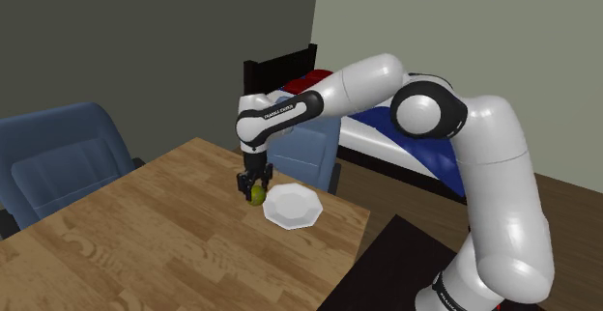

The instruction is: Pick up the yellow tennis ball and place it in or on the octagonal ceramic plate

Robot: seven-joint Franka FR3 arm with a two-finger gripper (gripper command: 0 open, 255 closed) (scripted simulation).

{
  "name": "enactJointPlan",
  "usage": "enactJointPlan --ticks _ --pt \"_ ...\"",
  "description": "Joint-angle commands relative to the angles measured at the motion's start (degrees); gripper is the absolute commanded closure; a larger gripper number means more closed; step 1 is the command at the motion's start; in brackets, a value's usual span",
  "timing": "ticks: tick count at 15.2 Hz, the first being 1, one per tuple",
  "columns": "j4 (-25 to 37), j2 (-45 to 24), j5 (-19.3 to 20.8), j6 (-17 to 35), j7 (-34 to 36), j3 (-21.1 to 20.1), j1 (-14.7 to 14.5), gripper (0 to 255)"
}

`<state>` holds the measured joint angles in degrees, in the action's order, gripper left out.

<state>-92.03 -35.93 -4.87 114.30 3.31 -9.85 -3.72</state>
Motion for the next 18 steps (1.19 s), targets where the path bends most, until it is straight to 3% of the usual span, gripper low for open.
enactJointPlan --ticks 1,11,18 --pt "-3.9 2.4 -0.2 1.2 -2.2 0.4 1.8 255" --pt "-15.2 10.3 0.0 3.2 -13.5 3.7 10.4 255" --pt "-15.7 6.7 0.1 7.3 -13.8 3.9 10.2 255"
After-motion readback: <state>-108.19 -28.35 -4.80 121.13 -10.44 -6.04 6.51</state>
